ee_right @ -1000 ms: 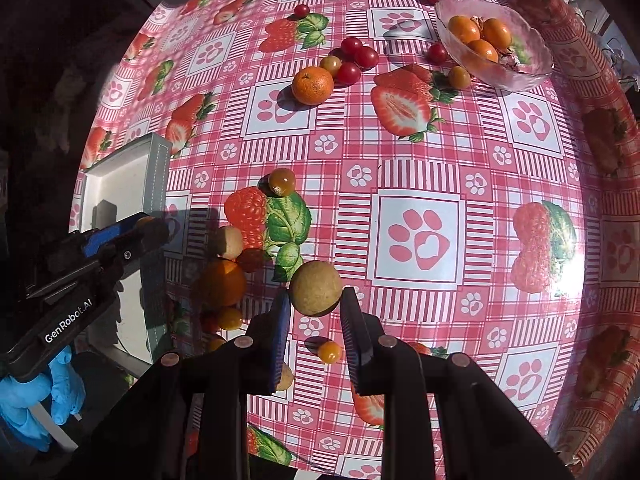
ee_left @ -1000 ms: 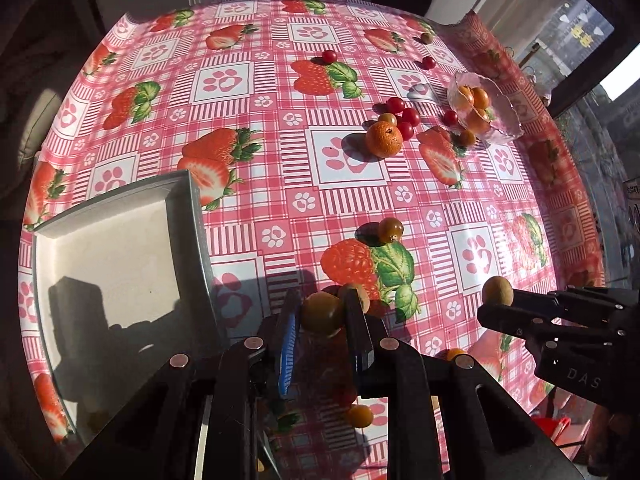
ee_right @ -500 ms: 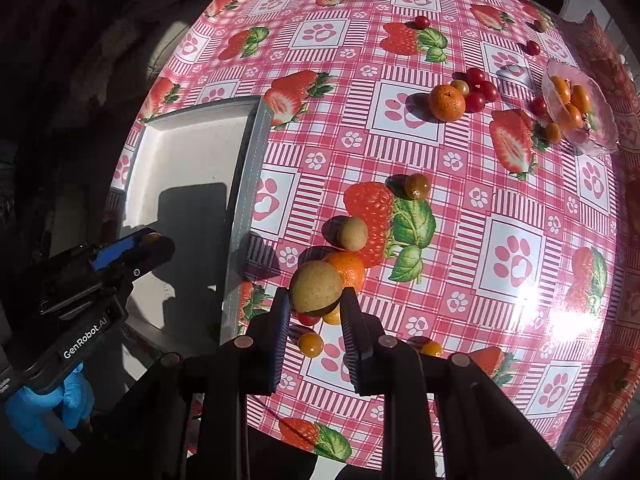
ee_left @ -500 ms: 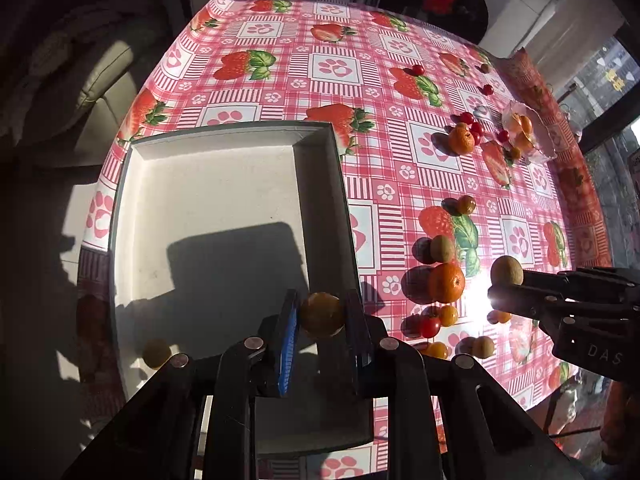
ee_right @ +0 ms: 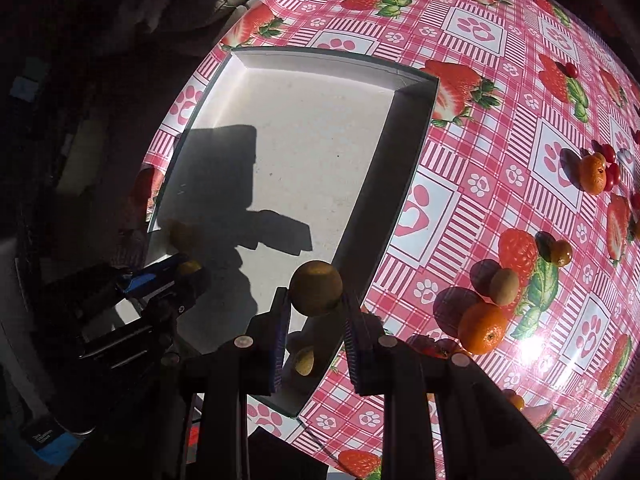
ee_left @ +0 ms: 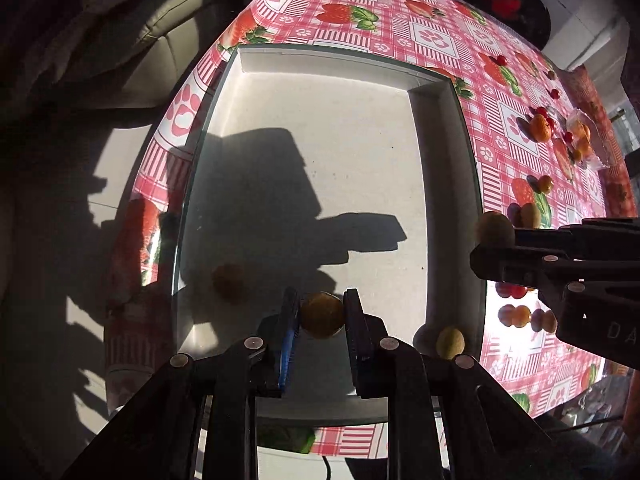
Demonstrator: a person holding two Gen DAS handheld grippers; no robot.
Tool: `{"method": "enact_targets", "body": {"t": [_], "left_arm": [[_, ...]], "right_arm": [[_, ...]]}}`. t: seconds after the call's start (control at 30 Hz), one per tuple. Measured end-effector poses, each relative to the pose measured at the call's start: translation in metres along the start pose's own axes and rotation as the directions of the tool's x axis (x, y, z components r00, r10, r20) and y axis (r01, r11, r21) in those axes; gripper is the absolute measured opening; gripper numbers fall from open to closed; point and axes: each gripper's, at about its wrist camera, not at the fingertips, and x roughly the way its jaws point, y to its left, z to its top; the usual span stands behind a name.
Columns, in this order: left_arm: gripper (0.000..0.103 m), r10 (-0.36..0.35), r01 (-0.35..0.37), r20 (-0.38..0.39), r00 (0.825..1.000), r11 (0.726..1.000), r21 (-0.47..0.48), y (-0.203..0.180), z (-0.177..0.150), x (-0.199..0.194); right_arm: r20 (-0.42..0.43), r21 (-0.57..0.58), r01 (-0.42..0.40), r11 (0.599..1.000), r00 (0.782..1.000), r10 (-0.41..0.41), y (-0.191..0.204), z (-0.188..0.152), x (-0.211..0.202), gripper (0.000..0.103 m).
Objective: Organize fruits
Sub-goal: 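Lower the kiwi into the tray and open the right tool while the left tool releases its fruit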
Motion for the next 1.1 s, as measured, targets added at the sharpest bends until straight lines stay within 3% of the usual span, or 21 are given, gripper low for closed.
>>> {"method": "enact_targets", "body": {"t": [0.57,0.63,0.67,0.73,0.9,1.1], "left_arm": [[0.026,0.020,-0.020,-0.037,0.999,1.000,0.010,0.005,-0.005,0.022],[0.050,0.029,-0.028,-0.034,0.999,1.000,0.011,0.006,-0.005,0.023],[0.069,0.037,-0.036,-0.018,0.999,0.999,0.008,0.006,-0.004,0.020],[0.072,0.044,-0.044,0.013,0.999,0.999,0.009,0.007,-0.004,0.015],[0.072,0.053,-0.053,0.000,0.999,0.999,0.013,0.010,-0.001,0.012],[0.072,0.054,-0.054,0.001,0.999,0.998,0.034,0.005,0.003,0.002]], "right_arm": [[-0.120,-0.089,0.045,0.995,0.991,-0.055,0.031,0.019,0.061,0.031],[-0.124,-0.092,0.039,0.995,0.991,-0.050,0.033,0.020,0.063,0.046],[-0.122,-0.093,0.037,0.995,0.991,-0.048,0.034,0.021,0.063,0.050],[-0.118,-0.096,0.035,0.995,0.992,-0.047,0.036,0.022,0.063,0.063],[-0.100,-0.082,0.024,0.996,0.995,-0.032,0.034,0.028,0.055,0.082],[-0.035,-0.056,0.023,0.998,0.999,-0.024,0.033,0.031,0.031,0.087]]}}
